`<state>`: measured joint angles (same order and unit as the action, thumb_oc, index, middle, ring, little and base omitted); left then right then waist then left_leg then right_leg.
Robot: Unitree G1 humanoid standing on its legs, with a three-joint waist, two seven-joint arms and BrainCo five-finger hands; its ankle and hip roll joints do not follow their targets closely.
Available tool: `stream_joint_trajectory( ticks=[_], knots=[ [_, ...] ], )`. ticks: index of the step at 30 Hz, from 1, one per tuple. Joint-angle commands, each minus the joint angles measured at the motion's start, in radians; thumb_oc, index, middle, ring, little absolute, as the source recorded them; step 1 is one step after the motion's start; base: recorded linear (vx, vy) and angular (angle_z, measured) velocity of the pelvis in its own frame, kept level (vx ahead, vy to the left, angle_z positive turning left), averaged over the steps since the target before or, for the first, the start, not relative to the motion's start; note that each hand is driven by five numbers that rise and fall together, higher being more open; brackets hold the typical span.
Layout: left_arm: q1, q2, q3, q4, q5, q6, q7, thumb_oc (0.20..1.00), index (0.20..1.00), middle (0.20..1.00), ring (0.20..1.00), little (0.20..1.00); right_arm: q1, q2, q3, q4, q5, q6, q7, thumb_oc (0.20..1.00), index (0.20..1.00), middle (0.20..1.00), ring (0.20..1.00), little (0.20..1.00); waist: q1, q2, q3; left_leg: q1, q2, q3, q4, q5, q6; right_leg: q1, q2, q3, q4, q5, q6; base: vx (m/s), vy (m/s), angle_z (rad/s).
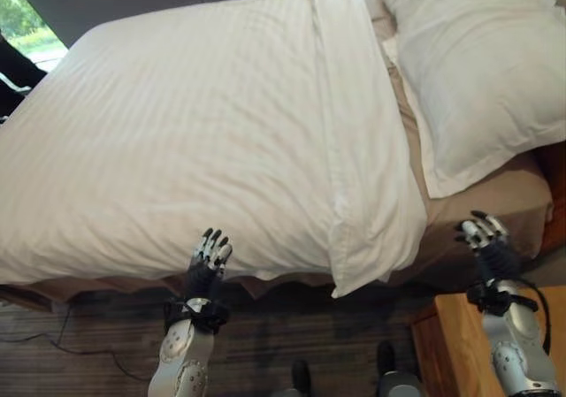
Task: Making the bed.
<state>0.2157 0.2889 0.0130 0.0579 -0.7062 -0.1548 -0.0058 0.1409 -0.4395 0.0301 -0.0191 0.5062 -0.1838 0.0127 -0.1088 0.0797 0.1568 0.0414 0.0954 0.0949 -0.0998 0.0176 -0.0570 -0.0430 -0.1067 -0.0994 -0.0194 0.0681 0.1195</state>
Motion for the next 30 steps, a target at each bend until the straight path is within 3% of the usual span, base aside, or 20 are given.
stream_joint_trajectory(
  ticks=[1, 2, 3, 4, 5, 6, 7, 8, 10, 11, 12, 13, 15, 16, 17, 20, 23, 27, 30],
  knots=[
    [-0.059, 0.048, 0.044, 0.044, 0.064, -0.082, 0.000, 1.000, 1.000, 1.000, 1.000, 1.000, -0.065, 0.040, -0.012, -0.032, 0.009, -0.040, 0.032, 1.000, 1.000, 1.000, 1.000, 1.000, -0.012, -0.027, 0.011, 0.052, -0.006, -0.039, 0.033, -0.029, 0.018, -0.063, 0.026, 0.177, 0.245, -0.077, 0.061, -0.23, -0.056, -0.22],
    [-0.092, 0.064, 0.025, 0.049, 0.067, -0.097, 0.013, 1.000, 1.000, 1.000, 1.000, 1.000, -0.069, 0.068, 0.031, -0.042, 0.040, -0.041, 0.047, 1.000, 1.000, 1.000, 1.000, 1.000, -0.017, -0.028, 0.004, 0.016, -0.010, -0.120, 0.063, -0.022, 0.021, -0.052, 0.064, 0.328, 0.263, -0.090, 0.062, -0.15, -0.082, 0.06],
    [-0.093, 0.064, 0.025, 0.049, 0.067, -0.097, 0.013, 1.000, 1.000, 1.000, 1.000, 1.000, -0.070, 0.069, 0.031, -0.041, 0.040, -0.042, 0.047, 1.000, 1.000, 1.000, 1.000, 1.000, -0.020, -0.029, 0.004, 0.013, -0.011, -0.122, 0.066, -0.023, 0.021, -0.053, 0.063, 0.326, 0.263, -0.091, 0.062, -0.18, -0.238, 1.16],
    [-0.104, 0.065, 0.025, 0.037, 0.054, -0.106, 0.023, 1.000, 1.000, 1.000, 1.000, 1.000, -0.067, 0.072, 0.063, -0.067, 0.042, -0.040, 0.055, 1.000, 1.000, 1.000, 1.000, 1.000, -0.001, -0.034, -0.014, -0.017, -0.011, -0.218, 0.082, -0.017, 0.017, -0.007, 0.053, 0.382, 0.259, -0.106, 0.044, -0.11, -0.258, 1.70],
    [-0.104, 0.059, 0.023, 0.035, 0.047, -0.112, 0.027, 1.000, 1.000, 1.000, 1.000, 1.000, -0.060, 0.068, 0.074, -0.065, 0.046, -0.041, 0.060, 1.000, 1.000, 1.000, 1.000, 1.000, 0.000, -0.041, -0.026, -0.040, -0.013, -0.272, 0.089, -0.007, 0.017, 0.022, 0.078, 0.447, 0.251, -0.127, 0.038, -0.16, -0.299, 2.11],
    [-0.110, 0.056, 0.020, 0.035, 0.034, -0.120, 0.025, 1.000, 1.000, 1.000, 1.000, 1.000, -0.063, 0.066, 0.087, -0.062, 0.053, -0.040, 0.068, 1.000, 1.000, 1.000, 1.000, 1.000, 0.012, -0.046, -0.033, -0.052, -0.009, -0.283, 0.090, 0.002, 0.010, 0.041, 0.083, 0.449, 0.211, -0.169, 0.013, -0.08, -0.129, 1.81],
    [-0.110, 0.057, 0.020, 0.036, 0.034, -0.121, 0.025, 1.000, 1.000, 1.000, 1.000, 1.000, -0.064, 0.066, 0.088, -0.061, 0.053, -0.041, 0.068, 1.000, 1.000, 1.000, 1.000, 1.000, 0.011, -0.046, -0.033, -0.052, -0.010, -0.285, 0.090, 0.002, 0.010, 0.043, 0.081, 0.447, 0.209, -0.169, 0.013, -0.24, -0.265, 1.74],
    [-0.094, 0.064, 0.042, 0.028, 0.079, -0.120, 0.042, 1.000, 1.000, 1.000, 1.000, 1.000, -0.086, 0.056, 0.117, -0.042, 0.068, -0.036, 0.072, 1.000, 1.000, 1.000, 1.000, 1.000, 0.063, -0.063, -0.050, -0.103, -0.007, -0.331, 0.083, 0.051, -0.017, 0.096, 0.075, 0.389, 0.105, -0.196, -0.022, -0.25, -0.333, 1.50],
    [-0.074, 0.049, 0.064, 0.028, 0.041, -0.125, 0.062, 1.000, 1.000, 1.000, 1.000, 1.000, -0.104, 0.036, 0.119, -0.066, 0.066, -0.042, 0.068, 1.000, 1.000, 1.000, 1.000, 1.000, 0.089, -0.069, -0.044, -0.142, 0.005, -0.356, 0.071, 0.113, -0.049, 0.127, 0.095, 0.350, 0.062, -0.194, -0.041, -0.22, -0.337, 0.94],
    [-0.074, 0.049, 0.064, 0.027, 0.040, -0.124, 0.062, 1.000, 1.000, 1.000, 1.000, 1.000, -0.105, 0.035, 0.119, -0.066, 0.066, -0.042, 0.068, 1.000, 1.000, 1.000, 1.000, 1.000, 0.087, -0.066, -0.045, -0.146, 0.007, -0.359, 0.069, 0.117, -0.051, 0.125, 0.097, 0.348, 0.059, -0.189, -0.042, -0.13, -0.192, 1.24],
    [-0.062, 0.032, 0.067, 0.037, 0.015, -0.120, 0.056, 1.000, 1.000, 1.000, 1.000, 1.000, -0.107, 0.020, 0.111, -0.072, 0.062, -0.041, 0.066, 1.000, 1.000, 1.000, 1.000, 1.000, 0.099, -0.070, -0.037, -0.171, 0.016, -0.336, 0.076, 0.137, -0.056, 0.130, 0.099, 0.311, 0.049, -0.186, -0.045, -0.18, -0.131, 1.67],
    [-0.056, 0.021, 0.058, 0.055, 0.009, -0.111, 0.047, 1.000, 1.000, 1.000, 1.000, 1.000, -0.103, -0.003, 0.095, -0.075, 0.044, -0.043, 0.064, 1.000, 1.000, 1.000, 1.000, 1.000, 0.089, -0.079, -0.022, -0.193, 0.014, -0.266, 0.108, 0.132, -0.038, 0.138, 0.089, 0.272, 0.053, -0.185, -0.048, -0.28, -0.155, 1.54],
    [-0.032, 0.013, 0.044, 0.054, 0.040, -0.092, 0.029, 1.000, 1.000, 1.000, 1.000, 1.000, -0.093, -0.034, 0.075, -0.070, 0.003, -0.030, 0.056, 1.000, 1.000, 1.000, 1.000, 1.000, 0.073, -0.098, -0.011, -0.184, 0.030, -0.105, 0.215, 0.069, -0.020, 0.114, 0.064, 0.196, 0.059, -0.159, -0.050, -0.38, -0.102, 1.17],
    [0.023, 0.003, 0.033, 0.028, 0.043, -0.073, -0.002, 1.000, 1.000, 1.000, 1.000, 1.000, -0.057, -0.020, 0.059, -0.046, 0.010, -0.016, 0.055, 1.000, 1.000, 1.000, 1.000, 1.000, 0.066, -0.108, -0.011, -0.137, 0.026, -0.034, 0.273, 0.014, -0.011, 0.106, 0.043, 0.122, 0.054, -0.147, -0.052, -0.31, -0.073, 1.28],
    [0.023, 0.003, 0.033, 0.027, 0.043, -0.073, -0.002, 1.000, 1.000, 1.000, 1.000, 1.000, -0.057, -0.020, 0.060, -0.047, 0.010, -0.016, 0.055, 1.000, 1.000, 1.000, 1.000, 1.000, 0.064, -0.108, -0.014, -0.141, 0.026, -0.036, 0.272, 0.017, -0.012, 0.103, 0.044, 0.121, 0.053, -0.144, -0.053, -0.35, -0.050, 1.58],
    [0.090, -0.012, 0.042, -0.013, 0.032, -0.044, -0.038, 1.000, 1.000, 1.000, 1.000, 1.000, 0.054, 0.015, 0.009, -0.058, -0.023, -0.002, 0.059, 1.000, 1.000, 1.000, 1.000, 1.000, 0.021, -0.105, -0.035, -0.057, 0.048, 0.080, 0.339, -0.039, -0.014, 0.092, 0.017, -0.018, 0.040, -0.134, -0.056, -0.21, 0.018, 1.39],
    [0.097, -0.022, -0.002, -0.008, 0.055, -0.037, -0.024, 1.000, 1.000, 1.000, 1.000, 1.000, 0.085, 0.077, -0.008, -0.056, -0.047, -0.022, -0.002, 1.000, 1.000, 1.000, 1.000, 1.000, -0.005, -0.068, -0.057, 0.019, 0.011, 0.065, 0.107, -0.045, -0.013, 0.086, 0.020, -0.084, 0.026, -0.119, -0.032, -0.07, 0.148, 1.27],
    [0.099, -0.003, -0.035, -0.058, 0.089, -0.032, -0.002, 1.000, 1.000, 1.000, 1.000, 1.000, 0.060, 0.114, 0.028, -0.048, -0.028, -0.029, -0.033, 1.000, 1.000, 1.000, 1.000, 1.000, -0.003, -0.064, -0.079, 0.035, -0.014, 0.029, 0.045, -0.035, 0.001, 0.090, 0.009, -0.076, 0.006, -0.100, -0.023, 0.02, 0.123, 0.55],
    [0.099, 0.008, -0.044, -0.067, 0.113, -0.034, -0.005, 1.000, 1.000, 1.000, 1.000, 1.000, 0.043, 0.093, 0.055, -0.050, -0.073, -0.025, -0.020, 1.000, 1.000, 1.000, 1.000, 1.000, 0.008, -0.068, -0.080, 0.043, -0.022, 0.027, 0.027, -0.033, 0.010, 0.091, 0.002, -0.069, 0.001, -0.093, -0.017, -0.01, 0.093, -0.03]
  ],
)
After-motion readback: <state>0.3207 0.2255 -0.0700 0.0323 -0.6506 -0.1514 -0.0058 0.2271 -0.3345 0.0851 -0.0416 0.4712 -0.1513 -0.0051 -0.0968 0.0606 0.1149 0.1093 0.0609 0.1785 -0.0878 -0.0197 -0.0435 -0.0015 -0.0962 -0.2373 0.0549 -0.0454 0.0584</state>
